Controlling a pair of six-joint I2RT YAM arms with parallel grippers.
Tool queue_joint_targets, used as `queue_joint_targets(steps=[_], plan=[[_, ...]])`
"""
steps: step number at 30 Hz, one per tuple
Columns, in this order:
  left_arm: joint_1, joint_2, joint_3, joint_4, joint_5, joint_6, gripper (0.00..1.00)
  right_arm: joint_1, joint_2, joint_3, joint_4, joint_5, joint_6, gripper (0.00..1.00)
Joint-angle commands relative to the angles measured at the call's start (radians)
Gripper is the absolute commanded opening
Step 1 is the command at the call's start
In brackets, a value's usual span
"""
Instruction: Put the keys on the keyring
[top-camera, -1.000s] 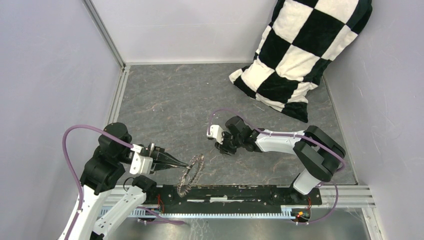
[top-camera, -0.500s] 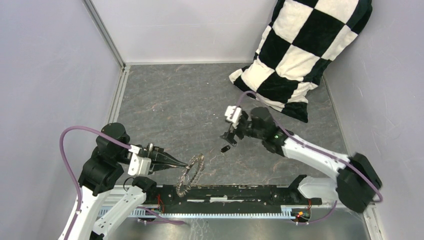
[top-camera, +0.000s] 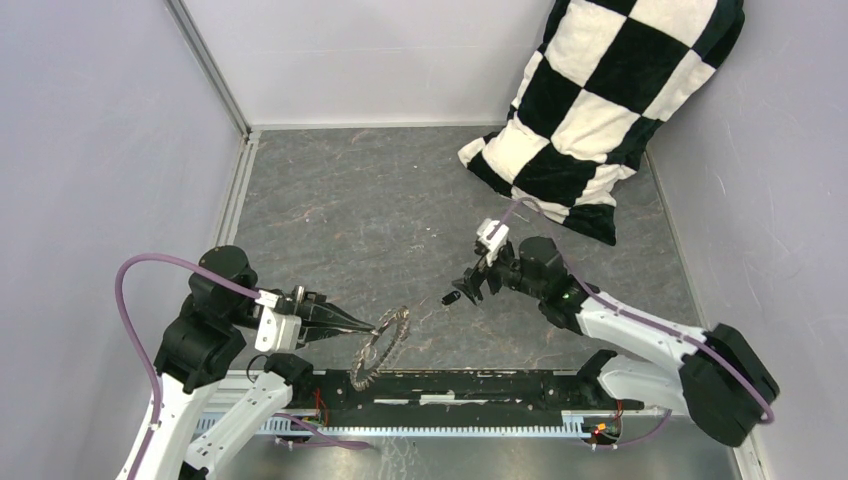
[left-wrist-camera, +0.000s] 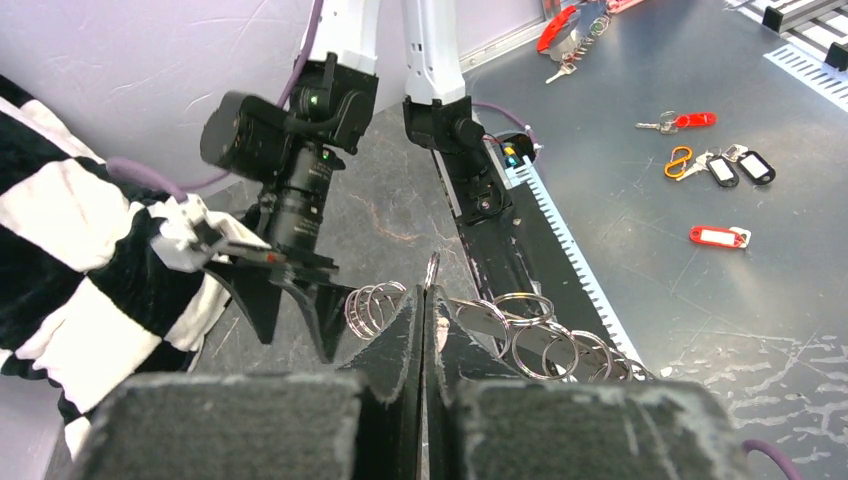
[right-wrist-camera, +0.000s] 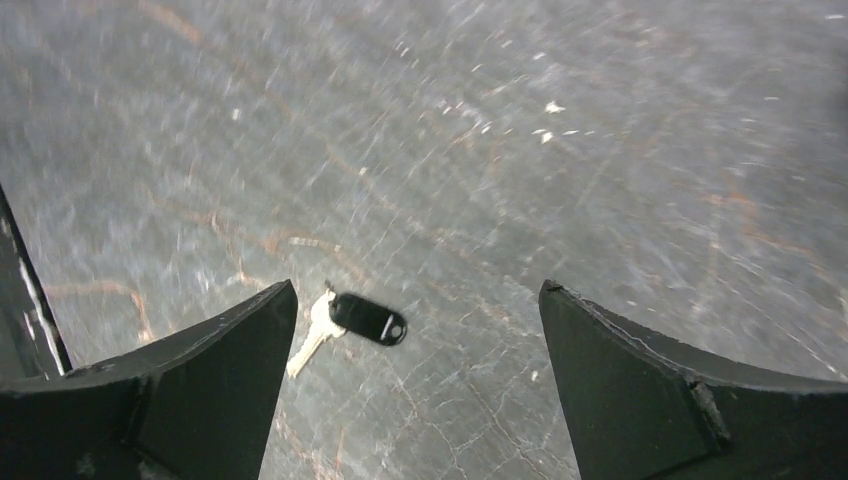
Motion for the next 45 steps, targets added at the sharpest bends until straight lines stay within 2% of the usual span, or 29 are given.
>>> queue_joint_targets(steps=[1,6,8,9,10,12,14,22,33,45], plan=[[-0.003,0.005,0.039,0.025,0.002,0.047,0.02,-0.019,-0.092,-0.011,0.092,0.163,0.203,0.98],[-0.003,-0.004,0.034,0.025,-0.002,0.045,0.02,-0.018,-0.023,0.010,0.049,0.023,0.103,0.98],[-0.003,-0.002,0.034,0.025,-0.002,0.047,0.02,-0.015,0.014,0.044,0.004,0.040,0.072,0.82],[-0.003,-0.001,0.034,0.025,-0.002,0.048,0.02,-0.013,0.036,0.065,-0.025,0.067,0.039,0.76],[-0.003,0.000,0.034,0.027,-0.002,0.049,0.02,-0.008,0.051,0.070,-0.034,0.080,0.026,0.75],[-0.002,0.002,0.034,0.028,-0.002,0.049,0.02,0.012,0.077,0.069,-0.037,0.103,-0.012,0.81],[-0.003,0.004,0.034,0.029,-0.005,0.052,0.02,0.039,0.116,0.075,-0.044,0.103,-0.044,0.82],[-0.002,0.003,0.031,0.027,-0.013,0.055,0.02,0.115,0.246,0.126,-0.031,0.074,-0.076,0.71],[-0.003,0.002,0.028,0.028,-0.016,0.055,0.02,0.129,0.350,0.175,-0.025,0.040,-0.095,0.54],[-0.003,-0.004,0.029,0.028,-0.021,0.054,0.02,0.140,0.405,0.190,-0.026,0.028,-0.093,0.55]])
